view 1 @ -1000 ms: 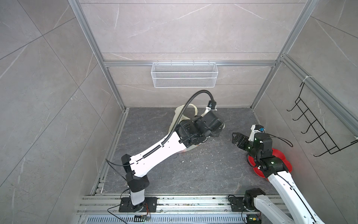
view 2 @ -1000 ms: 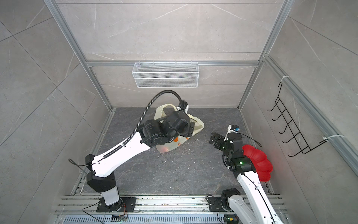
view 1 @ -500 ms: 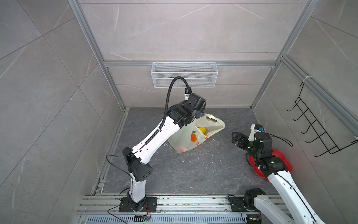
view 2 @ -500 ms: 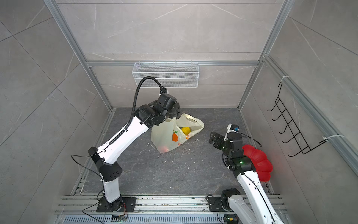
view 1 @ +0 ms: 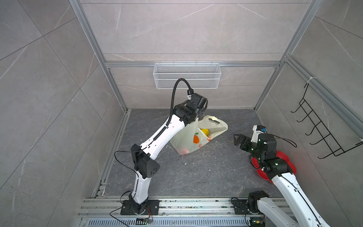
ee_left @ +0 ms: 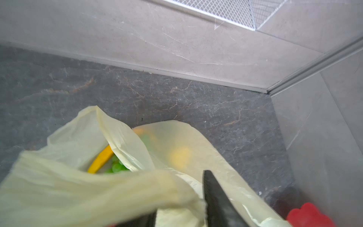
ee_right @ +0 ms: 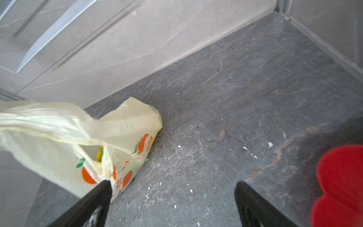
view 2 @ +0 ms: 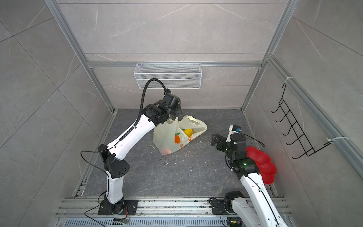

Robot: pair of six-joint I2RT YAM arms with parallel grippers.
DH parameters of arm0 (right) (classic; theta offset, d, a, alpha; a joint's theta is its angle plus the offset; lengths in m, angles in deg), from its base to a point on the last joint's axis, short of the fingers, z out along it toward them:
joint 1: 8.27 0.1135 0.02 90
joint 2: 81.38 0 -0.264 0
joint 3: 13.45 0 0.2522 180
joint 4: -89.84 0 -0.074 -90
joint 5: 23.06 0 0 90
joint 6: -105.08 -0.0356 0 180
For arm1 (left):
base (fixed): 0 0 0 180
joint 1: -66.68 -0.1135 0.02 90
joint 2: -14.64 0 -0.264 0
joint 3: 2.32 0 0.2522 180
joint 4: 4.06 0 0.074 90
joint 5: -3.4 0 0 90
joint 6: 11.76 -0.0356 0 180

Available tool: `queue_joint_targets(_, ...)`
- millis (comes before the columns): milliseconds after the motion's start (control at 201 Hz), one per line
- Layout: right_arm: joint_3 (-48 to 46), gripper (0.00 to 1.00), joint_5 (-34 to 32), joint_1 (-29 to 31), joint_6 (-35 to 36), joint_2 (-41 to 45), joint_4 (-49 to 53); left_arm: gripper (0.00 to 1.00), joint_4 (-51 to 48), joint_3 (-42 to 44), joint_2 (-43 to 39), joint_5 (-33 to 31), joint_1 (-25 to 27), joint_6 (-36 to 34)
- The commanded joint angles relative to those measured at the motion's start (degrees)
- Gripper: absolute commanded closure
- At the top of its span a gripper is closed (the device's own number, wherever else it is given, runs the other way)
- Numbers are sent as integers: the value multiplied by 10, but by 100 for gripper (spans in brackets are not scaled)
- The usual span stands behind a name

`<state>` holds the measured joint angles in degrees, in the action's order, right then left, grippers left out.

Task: Take the fake fruits out of the plastic bag
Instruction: 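Grasp the bag's other handle with the right gripper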

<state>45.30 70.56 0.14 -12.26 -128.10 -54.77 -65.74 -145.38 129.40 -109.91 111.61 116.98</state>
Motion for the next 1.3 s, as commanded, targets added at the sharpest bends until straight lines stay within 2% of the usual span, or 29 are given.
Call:
queue_joint_targets(0,39,0,85,12,52,-15,-10,75,40,41,-43,10,1,-14)
queue_joint_targets(129,87,0,74,69,93,-55,0,89,101,155,-120,12,2,-18)
queue_joint_targets(274,153,0,20,153,164,-108,26,98,147,251,-194,31,2,-24)
queue_joint_targets(393,208,0,0,183,224,-153,59,100,175,318,-248,49,2,-25)
queue_joint_targets(528,254,0,-19,187,276,-205,83,100,199,375,-291,74,2,-24)
queue_joint_targets(697,307,1,-1,193,349,-268,131,100,201,404,-318,85,2,-24)
queue_joint_targets(956,288,1,63,205,399,-255,127,100,201,417,-327,89,1,-26)
queue_joint_targets(1101,284,1,36,217,410,-264,118,100,204,423,-326,90,1,-25)
queue_joint_targets(1300,295,3,-91,241,427,-304,100,100,203,429,-332,92,1,-24)
